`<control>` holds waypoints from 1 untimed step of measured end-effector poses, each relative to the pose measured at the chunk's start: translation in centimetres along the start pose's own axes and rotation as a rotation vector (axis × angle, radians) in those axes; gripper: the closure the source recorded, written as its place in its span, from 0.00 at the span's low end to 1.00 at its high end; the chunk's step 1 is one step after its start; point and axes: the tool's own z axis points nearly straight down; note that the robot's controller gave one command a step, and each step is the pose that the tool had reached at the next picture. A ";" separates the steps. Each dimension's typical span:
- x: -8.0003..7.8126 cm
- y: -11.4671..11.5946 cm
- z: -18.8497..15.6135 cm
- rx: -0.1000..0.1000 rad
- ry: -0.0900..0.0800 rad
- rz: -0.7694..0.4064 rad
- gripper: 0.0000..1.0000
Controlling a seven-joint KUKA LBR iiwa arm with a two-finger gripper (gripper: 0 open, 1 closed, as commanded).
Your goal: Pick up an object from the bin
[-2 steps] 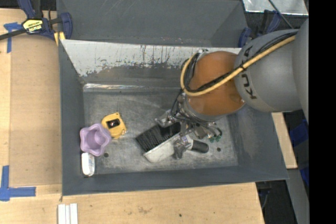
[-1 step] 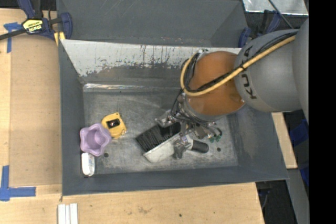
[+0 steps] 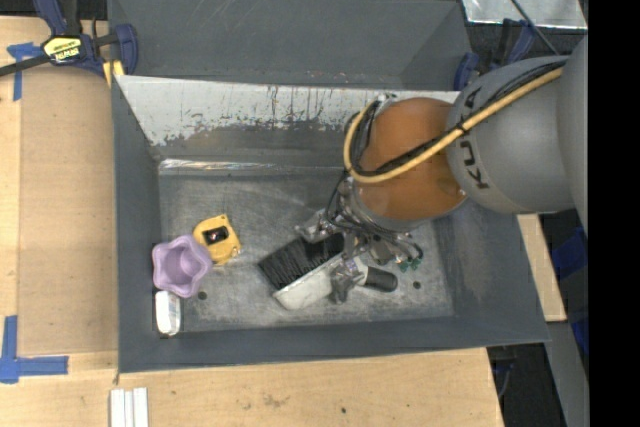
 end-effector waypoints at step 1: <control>0.0 0.0 0.0 0.000 0.000 0.000 1.00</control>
Offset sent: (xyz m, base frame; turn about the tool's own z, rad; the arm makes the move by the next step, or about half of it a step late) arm 0.0000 0.0000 0.0000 0.0000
